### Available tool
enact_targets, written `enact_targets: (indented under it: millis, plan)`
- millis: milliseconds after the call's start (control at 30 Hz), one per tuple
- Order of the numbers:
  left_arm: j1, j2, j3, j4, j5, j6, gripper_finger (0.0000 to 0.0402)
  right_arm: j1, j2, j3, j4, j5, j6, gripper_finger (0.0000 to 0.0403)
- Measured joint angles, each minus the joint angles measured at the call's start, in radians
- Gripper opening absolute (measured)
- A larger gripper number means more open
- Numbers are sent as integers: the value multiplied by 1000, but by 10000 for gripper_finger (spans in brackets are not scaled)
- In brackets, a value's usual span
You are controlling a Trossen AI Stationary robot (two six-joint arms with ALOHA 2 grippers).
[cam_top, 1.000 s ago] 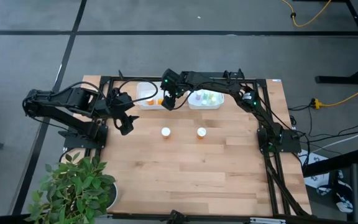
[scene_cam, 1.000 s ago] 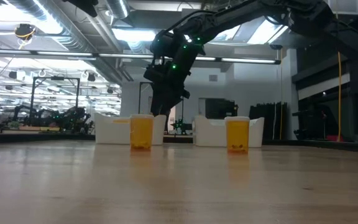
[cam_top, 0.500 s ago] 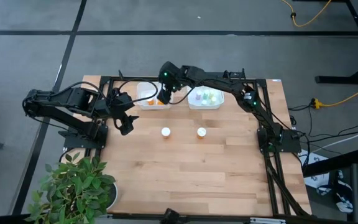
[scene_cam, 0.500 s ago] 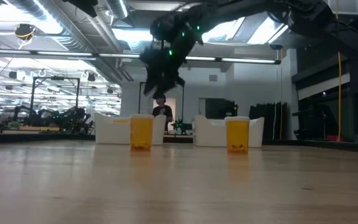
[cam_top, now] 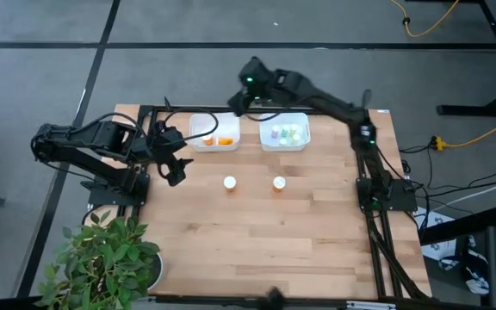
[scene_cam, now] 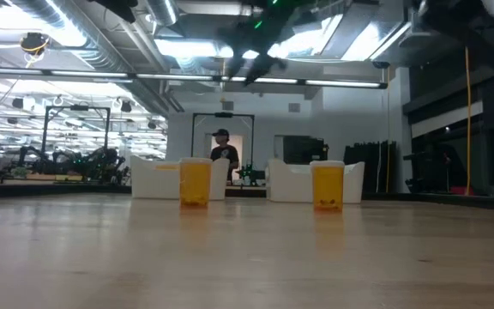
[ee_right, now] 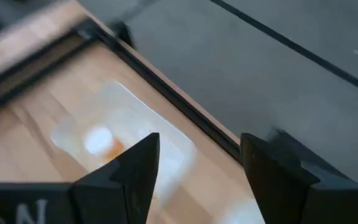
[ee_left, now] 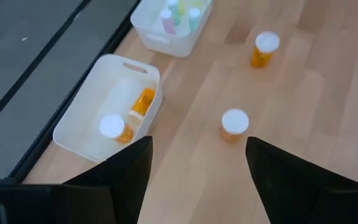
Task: Pick and place medicine bottles into bin by pill shape (circle, oval)
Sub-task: Put the orange pill bottle into the left white bin
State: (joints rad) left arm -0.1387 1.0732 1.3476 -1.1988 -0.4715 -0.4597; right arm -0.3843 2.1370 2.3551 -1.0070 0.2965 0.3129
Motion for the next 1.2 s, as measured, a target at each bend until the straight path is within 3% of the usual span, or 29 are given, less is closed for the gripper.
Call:
enact_targets:
  millis: [167,367,500,633,733,900,1200]
  plan:
    - [70,80,0,142,72,57,252,16,-169,1,-334,115,117,224]
    - [212,253,0,212,153,202,252,42,-339,2,-571,138,233,224]
    - [350,349,0,242,217,250,252,72,-423,-15,-560,129,163,224]
    - [494,444,1,354,422,334,252,94,-471,-16,-564,131,115,224]
    - [584,536,1,373,514,380,251,101,-496,-17,-564,130,69,224]
    - [672,656,1,358,515,468,250,100,-512,-16,-564,130,8,224]
    - [733,750,91,348,475,639,250,101,-508,-17,-564,129,-34,224]
